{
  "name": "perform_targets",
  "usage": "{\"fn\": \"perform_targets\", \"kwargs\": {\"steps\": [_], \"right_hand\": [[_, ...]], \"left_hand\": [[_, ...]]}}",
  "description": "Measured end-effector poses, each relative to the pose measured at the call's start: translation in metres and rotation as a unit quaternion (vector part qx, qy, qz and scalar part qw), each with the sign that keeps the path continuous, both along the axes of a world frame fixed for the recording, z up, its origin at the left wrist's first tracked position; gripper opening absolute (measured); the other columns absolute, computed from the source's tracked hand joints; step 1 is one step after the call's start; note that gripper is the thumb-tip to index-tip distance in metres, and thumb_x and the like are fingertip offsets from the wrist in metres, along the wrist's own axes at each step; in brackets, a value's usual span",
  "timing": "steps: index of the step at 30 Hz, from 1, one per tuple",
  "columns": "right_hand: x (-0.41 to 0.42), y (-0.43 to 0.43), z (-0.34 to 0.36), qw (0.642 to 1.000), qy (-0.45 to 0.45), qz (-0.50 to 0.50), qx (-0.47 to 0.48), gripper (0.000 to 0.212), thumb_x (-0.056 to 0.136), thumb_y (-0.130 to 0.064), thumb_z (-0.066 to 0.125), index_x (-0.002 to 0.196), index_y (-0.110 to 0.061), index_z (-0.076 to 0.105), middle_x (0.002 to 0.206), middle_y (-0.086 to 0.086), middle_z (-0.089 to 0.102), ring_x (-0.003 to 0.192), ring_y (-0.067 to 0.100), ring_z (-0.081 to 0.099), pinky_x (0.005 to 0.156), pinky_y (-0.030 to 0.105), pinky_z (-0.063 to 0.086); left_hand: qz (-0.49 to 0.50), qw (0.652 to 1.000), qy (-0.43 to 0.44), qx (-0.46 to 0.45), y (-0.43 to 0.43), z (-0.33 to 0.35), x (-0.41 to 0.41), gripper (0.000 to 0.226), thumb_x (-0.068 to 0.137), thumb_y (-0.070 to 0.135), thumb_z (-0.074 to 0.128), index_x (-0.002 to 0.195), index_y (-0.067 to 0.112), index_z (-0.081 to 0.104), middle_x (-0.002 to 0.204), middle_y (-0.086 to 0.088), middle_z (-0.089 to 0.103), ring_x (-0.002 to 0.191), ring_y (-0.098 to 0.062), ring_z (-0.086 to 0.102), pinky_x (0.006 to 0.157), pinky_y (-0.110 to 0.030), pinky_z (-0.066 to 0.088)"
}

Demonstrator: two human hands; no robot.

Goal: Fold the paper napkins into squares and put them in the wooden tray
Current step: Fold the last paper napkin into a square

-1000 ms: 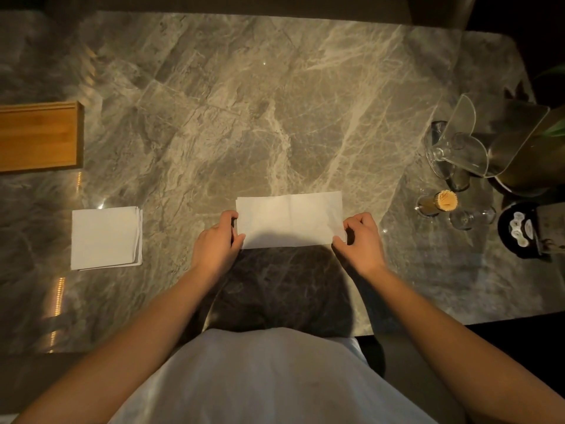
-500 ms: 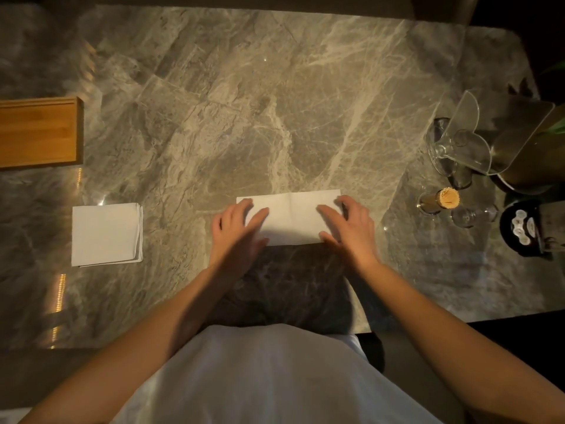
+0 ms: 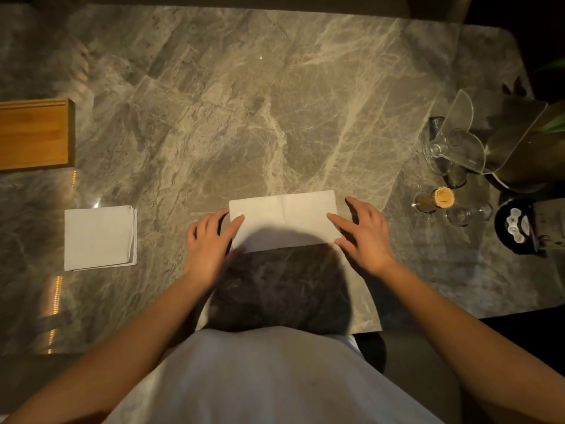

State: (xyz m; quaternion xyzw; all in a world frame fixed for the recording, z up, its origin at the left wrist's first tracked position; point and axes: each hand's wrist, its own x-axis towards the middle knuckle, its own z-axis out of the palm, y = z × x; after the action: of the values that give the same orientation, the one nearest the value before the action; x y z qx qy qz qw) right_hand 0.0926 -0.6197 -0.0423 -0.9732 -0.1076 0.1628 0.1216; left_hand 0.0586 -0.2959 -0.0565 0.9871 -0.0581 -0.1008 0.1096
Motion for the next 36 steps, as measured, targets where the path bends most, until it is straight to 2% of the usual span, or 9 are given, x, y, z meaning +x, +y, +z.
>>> {"fn": "perform_targets", "kwargs": {"steps": [5, 8, 11, 15, 21, 24, 28, 32, 36], "right_hand": [[-0.01, 0.009, -0.001, 0.999, -0.002, -0.031, 0.028, 0.052, 0.08, -0.044, 0.069, 0.129, -0.029, 0.056, 0.15, 0.012, 0.033, 0.138, 0.034, 0.026, 0.112, 0.048, 0.016], [-0.02, 0.023, -0.003, 0.998, -0.009, -0.054, 0.036, 0.054, 0.069, -0.047, 0.077, 0.116, -0.026, 0.06, 0.141, 0.011, 0.042, 0.133, 0.031, 0.034, 0.109, 0.05, 0.022], [-0.034, 0.039, -0.005, 0.997, -0.022, -0.056, 0.04, 0.053, 0.064, -0.052, 0.077, 0.106, -0.022, 0.064, 0.131, 0.011, 0.049, 0.125, 0.029, 0.043, 0.105, 0.051, 0.029], [-0.046, 0.052, -0.007, 0.995, -0.059, -0.039, 0.066, 0.03, 0.071, -0.045, 0.068, 0.084, -0.017, 0.069, 0.119, 0.01, 0.057, 0.111, 0.029, 0.052, 0.099, 0.053, 0.036], [-0.03, 0.049, -0.003, 0.995, -0.056, 0.03, 0.077, 0.041, 0.065, -0.034, 0.08, 0.103, -0.024, 0.068, 0.119, 0.013, 0.057, 0.105, 0.033, 0.055, 0.093, 0.046, 0.04], [-0.023, 0.048, 0.0, 0.992, -0.031, 0.1, 0.065, 0.053, 0.058, -0.041, 0.084, 0.107, -0.028, 0.067, 0.127, 0.012, 0.053, 0.113, 0.032, 0.053, 0.095, 0.046, 0.041], [-0.029, 0.047, -0.004, 0.981, -0.036, 0.178, 0.066, 0.054, 0.055, -0.049, 0.084, 0.102, -0.026, 0.068, 0.127, 0.006, 0.046, 0.11, 0.025, 0.051, 0.093, 0.046, 0.043], [-0.035, 0.047, -0.01, 0.986, -0.014, 0.156, 0.056, 0.054, 0.053, -0.047, 0.085, 0.101, -0.028, 0.07, 0.123, 0.008, 0.057, 0.107, 0.026, 0.056, 0.092, 0.045, 0.045], [-0.036, 0.053, -0.012, 0.987, -0.021, 0.119, 0.109, 0.031, 0.058, -0.037, 0.088, 0.083, -0.023, 0.076, 0.109, 0.008, 0.067, 0.093, 0.028, 0.064, 0.083, 0.043, 0.05]], "left_hand": [[0.013, 0.994, -0.043, -0.098, -0.01, 0.008, -0.001, 0.043, 0.074, 0.013, 0.069, 0.112, 0.026, 0.055, 0.113, 0.002, 0.057, 0.105, -0.021, 0.052, 0.085, -0.035, 0.03], [-0.011, 0.99, -0.017, -0.138, -0.036, 0.011, -0.002, 0.041, 0.076, 0.021, 0.068, 0.115, 0.023, 0.054, 0.107, 0.001, 0.064, 0.094, -0.02, 0.062, 0.08, -0.035, 0.041], [-0.01, 0.996, -0.014, -0.086, -0.055, 0.002, -0.006, 0.05, 0.08, 0.04, 0.064, 0.123, 0.021, 0.05, 0.122, -0.003, 0.059, 0.11, -0.023, 0.056, 0.094, -0.044, 0.042], [-0.001, 1.0, -0.014, -0.028, -0.056, -0.007, 0.002, 0.054, 0.078, 0.044, 0.065, 0.123, 0.021, 0.048, 0.133, -0.003, 0.05, 0.125, -0.024, 0.044, 0.108, -0.058, 0.023], [-0.127, 0.991, 0.031, -0.029, -0.037, -0.005, 0.027, 0.058, 0.075, 0.028, 0.074, 0.127, 0.022, 0.048, 0.145, -0.003, 0.042, 0.137, -0.025, 0.032, 0.107, -0.064, 0.015], [-0.154, 0.987, -0.013, -0.044, -0.03, -0.001, 0.032, 0.051, 0.074, 0.022, 0.073, 0.121, 0.025, 0.053, 0.138, 0.001, 0.048, 0.129, -0.022, 0.041, 0.108, -0.057, 0.018], [-0.145, 0.973, -0.06, -0.167, -0.032, 0.007, 0.018, 0.033, 0.073, 0.019, 0.064, 0.107, 0.021, 0.063, 0.109, 0.004, 0.063, 0.103, -0.012, 0.053, 0.102, -0.023, 0.023], [-0.16, 0.977, -0.074, -0.119, -0.03, 0.002, -0.004, 0.028, 0.079, 0.015, 0.058, 0.107, 0.014, 0.064, 0.11, -0.002, 0.063, 0.102, -0.02, 0.059, 0.101, -0.044, 0.035], [-0.143, 0.98, -0.048, -0.13, -0.03, 0.003, -0.005, 0.029, 0.076, 0.011, 0.056, 0.103, 0.014, 0.063, 0.109, -0.001, 0.062, 0.105, -0.018, 0.058, 0.105, -0.05, 0.028]]}}
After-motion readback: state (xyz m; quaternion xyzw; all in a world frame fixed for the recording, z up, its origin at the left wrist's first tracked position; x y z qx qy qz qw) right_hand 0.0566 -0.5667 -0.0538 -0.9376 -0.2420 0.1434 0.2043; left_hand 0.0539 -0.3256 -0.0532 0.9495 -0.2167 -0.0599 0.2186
